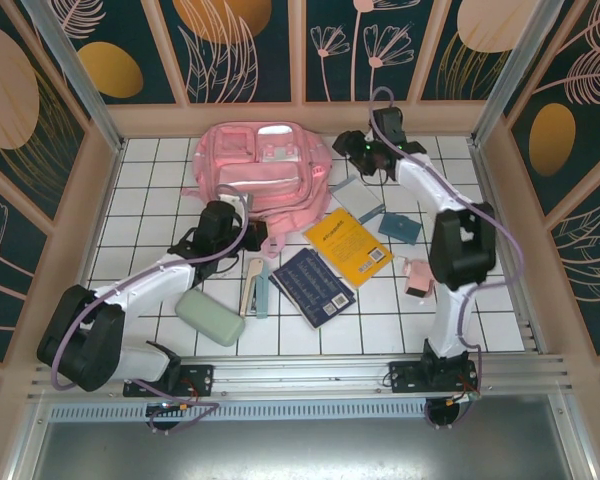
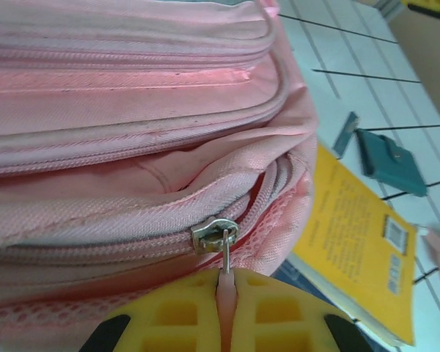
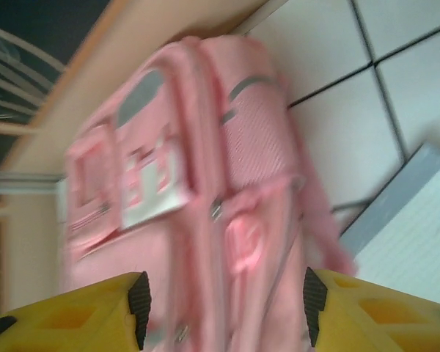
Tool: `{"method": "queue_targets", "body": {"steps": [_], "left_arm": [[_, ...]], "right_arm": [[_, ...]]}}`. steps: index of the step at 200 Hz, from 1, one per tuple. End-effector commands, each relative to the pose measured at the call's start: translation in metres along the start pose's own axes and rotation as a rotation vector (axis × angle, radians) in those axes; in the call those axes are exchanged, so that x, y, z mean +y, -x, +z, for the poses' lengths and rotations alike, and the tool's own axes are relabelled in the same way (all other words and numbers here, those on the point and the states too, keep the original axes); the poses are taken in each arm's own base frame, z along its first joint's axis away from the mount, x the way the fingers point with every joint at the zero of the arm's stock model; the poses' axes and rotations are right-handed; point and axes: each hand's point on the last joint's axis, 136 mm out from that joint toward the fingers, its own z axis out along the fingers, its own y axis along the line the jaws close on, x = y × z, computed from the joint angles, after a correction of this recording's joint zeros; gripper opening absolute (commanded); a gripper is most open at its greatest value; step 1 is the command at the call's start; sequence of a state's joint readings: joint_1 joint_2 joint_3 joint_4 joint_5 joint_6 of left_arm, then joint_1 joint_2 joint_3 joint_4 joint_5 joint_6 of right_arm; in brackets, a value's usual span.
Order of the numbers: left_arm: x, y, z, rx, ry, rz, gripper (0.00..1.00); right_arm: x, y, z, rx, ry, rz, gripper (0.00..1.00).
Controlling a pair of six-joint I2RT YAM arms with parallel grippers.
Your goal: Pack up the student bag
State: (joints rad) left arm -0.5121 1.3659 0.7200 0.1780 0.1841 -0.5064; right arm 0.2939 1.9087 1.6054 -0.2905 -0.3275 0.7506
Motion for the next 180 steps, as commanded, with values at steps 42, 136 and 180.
{"method": "queue_targets", "body": {"steps": [42, 136, 180], "left_arm": [[-0.057, 0.051, -0.003, -0.11, -0.23, 0.008, 0.0], [-0.097, 0.042, 0.001, -0.046, -0.388, 0.016, 0.0], [-0.108, 0.025, -0.004, 0.005, -0.422, 0.081, 0.0]], "right_arm": [[0.054, -0.121, -0.033, 0.255, 0.267, 0.205, 0.87], [0.036, -0.158, 0.006, 0.304, 0.224, 0.394, 0.59], [0.017, -0.154, 0.025, 0.255, 0.114, 0.321, 0.45]]}}
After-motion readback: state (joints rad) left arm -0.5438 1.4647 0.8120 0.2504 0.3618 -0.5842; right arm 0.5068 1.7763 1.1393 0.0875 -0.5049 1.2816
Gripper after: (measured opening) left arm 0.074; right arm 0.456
